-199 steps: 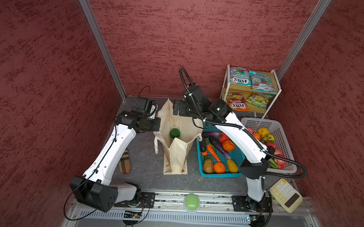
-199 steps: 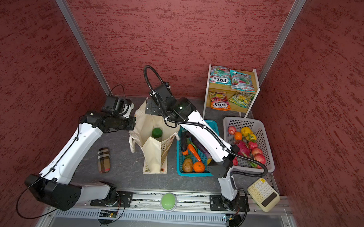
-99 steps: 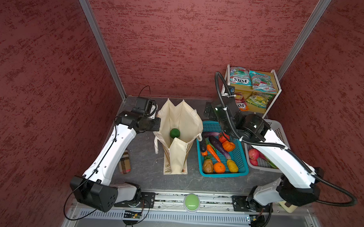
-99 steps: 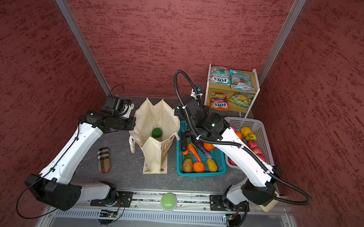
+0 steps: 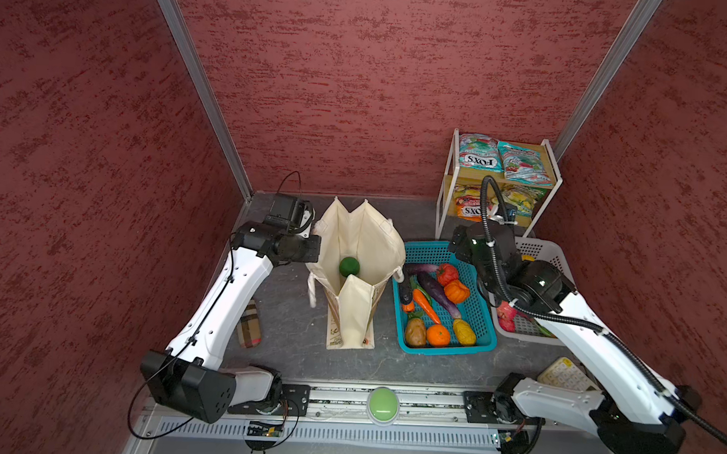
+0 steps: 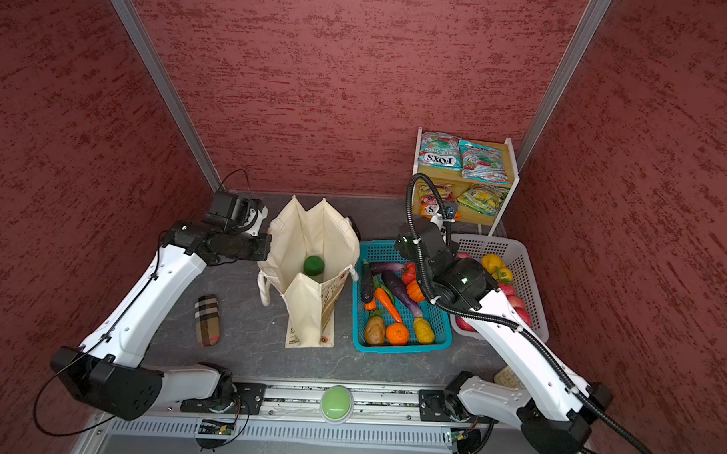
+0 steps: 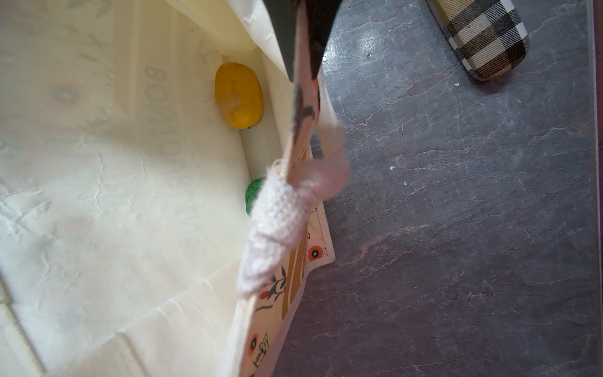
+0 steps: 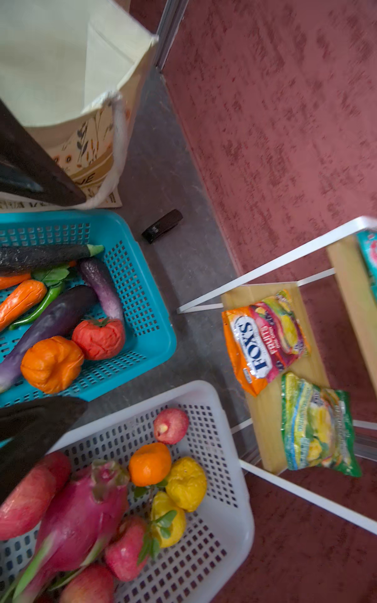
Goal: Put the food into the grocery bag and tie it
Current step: 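Withdraw the right gripper from the bag back over the teal basket, then lower the right gripper onto the dark eggplant and grasp it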
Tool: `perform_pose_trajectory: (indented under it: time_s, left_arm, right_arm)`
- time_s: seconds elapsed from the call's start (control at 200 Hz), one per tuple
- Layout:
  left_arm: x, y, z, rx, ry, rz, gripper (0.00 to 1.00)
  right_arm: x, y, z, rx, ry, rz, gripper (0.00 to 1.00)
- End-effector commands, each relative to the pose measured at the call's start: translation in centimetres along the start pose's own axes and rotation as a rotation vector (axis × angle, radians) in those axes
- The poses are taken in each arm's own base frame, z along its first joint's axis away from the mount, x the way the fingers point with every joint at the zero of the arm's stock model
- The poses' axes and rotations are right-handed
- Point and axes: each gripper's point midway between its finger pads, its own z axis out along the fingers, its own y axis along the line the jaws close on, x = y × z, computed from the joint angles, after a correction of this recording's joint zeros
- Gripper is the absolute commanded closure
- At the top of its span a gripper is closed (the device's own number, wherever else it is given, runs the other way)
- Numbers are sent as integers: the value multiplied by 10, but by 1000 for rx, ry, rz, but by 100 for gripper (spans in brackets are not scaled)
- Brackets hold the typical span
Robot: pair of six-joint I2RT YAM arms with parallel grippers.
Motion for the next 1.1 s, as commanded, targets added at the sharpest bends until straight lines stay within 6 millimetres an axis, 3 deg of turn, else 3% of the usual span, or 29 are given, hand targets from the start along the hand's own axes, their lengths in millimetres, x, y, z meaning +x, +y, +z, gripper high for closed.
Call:
perform_pose_trajectory:
  time_s: [0.0,0.25,0.681,0.882,1.097]
  left_arm:
    - [-1,-2,-3,-1,7,10,100]
    - [-1,-4,-1,-8,19,11,100]
    - [0,-7,5,-10,31,17,100]
    - [0,-8,6,-7,32,17,100]
    - [0,-9,6,1,26,16,100]
  right_arm:
    - [24,5,13,-66,96,51,10]
    - [75,4,45,-90,257,55,14]
    - [160,31,78,-205,543,64,25]
    - [185,43,88,-237,648,70,31]
    - [198,50,102,-243,678,93,33]
